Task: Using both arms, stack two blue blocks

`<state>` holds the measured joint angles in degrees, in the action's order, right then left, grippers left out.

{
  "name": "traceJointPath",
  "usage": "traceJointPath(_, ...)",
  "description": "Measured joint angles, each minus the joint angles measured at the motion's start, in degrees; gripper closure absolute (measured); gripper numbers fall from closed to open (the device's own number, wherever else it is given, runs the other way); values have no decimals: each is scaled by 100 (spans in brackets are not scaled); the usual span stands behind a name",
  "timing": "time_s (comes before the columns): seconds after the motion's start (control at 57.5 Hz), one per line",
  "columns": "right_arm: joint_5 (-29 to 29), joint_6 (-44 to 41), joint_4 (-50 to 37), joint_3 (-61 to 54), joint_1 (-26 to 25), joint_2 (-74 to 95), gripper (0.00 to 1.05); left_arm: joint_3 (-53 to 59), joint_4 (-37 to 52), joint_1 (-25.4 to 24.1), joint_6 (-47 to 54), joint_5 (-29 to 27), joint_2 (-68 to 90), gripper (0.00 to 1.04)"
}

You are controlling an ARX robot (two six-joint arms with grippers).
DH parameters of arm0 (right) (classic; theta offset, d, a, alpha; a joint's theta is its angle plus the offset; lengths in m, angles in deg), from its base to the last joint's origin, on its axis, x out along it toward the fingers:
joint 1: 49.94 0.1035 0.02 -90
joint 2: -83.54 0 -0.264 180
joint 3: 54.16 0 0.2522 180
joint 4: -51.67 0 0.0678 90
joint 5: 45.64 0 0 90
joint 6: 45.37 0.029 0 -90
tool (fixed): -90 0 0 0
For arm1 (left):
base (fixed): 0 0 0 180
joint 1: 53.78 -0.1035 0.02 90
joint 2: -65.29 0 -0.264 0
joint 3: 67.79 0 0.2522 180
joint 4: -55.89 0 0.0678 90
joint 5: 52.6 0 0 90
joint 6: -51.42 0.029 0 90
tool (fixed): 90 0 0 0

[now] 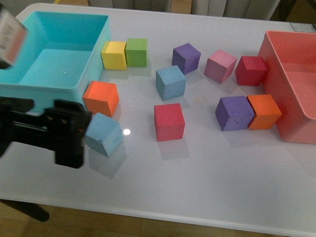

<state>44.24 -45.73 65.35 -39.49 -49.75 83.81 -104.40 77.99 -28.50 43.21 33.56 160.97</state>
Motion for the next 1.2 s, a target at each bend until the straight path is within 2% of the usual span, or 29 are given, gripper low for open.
traceJointPath(0.4,0,0,0,0,0,0,9,-1134,146,-11,881,398,1729,9)
traceJointPath(0.695,2,0,0,0,0,0,9,-1705,7,-461,1561,503,2505,9)
traceJointPath(1.2,0,0,0,0,0,0,9,-2155,-68,-627,1764,686,3097,9)
